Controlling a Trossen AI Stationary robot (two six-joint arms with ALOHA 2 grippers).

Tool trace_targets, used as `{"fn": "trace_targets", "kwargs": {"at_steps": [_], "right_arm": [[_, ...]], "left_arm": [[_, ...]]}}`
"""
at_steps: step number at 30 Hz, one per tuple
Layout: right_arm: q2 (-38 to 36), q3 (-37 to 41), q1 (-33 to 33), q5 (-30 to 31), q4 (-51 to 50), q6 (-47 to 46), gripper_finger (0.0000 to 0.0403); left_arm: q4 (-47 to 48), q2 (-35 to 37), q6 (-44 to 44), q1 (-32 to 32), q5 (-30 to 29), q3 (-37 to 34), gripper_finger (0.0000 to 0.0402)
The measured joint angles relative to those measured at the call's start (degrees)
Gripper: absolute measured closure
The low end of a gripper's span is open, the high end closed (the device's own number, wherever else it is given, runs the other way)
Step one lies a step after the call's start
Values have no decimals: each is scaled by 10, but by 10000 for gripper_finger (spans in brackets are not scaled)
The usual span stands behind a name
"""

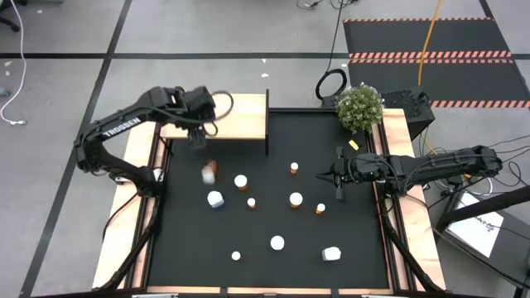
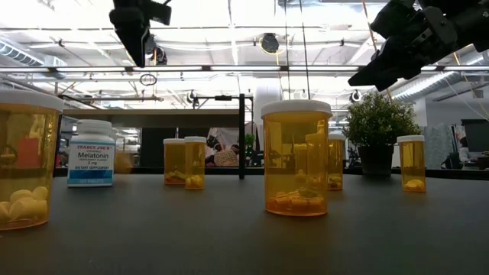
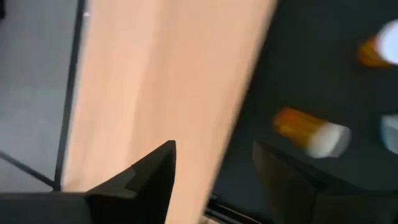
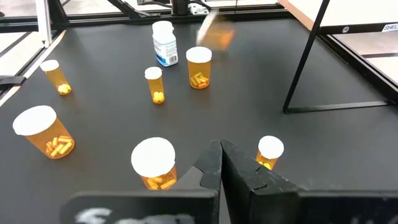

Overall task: Pick and place medicine bottles onto shelf by color
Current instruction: Put the large orange pill bottle on the shelf

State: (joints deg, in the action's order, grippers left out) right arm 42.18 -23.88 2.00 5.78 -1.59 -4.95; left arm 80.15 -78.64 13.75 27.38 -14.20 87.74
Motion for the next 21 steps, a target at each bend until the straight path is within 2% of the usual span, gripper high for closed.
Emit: {"fn": "trace_targets", "kwargs": {"at_steps": [2,5,8,10,15,18,21], "right_arm": [[0,0,0,0,0,-2,403],[0,0,0,0,-2,-3,403],[0,0,0,0,-2,-3,403],[0,0,0,0,-2,-1,403],[0,0,0,0,-1,1,403],[0,0,0,0,-3,1,403],[0,0,0,0,-5,1,403]], "left_arm": [[-11,0,-2,30,4,0,214],[-12,0,-16,55,47,0,237],[-4,-1,-45,46,95,0,257],[14,5,-61,29,97,0,270],[27,26,-127,-48,97,0,298],[35,43,-209,-120,96,-8,301],[29,66,-303,-211,84,-49,295]]}}
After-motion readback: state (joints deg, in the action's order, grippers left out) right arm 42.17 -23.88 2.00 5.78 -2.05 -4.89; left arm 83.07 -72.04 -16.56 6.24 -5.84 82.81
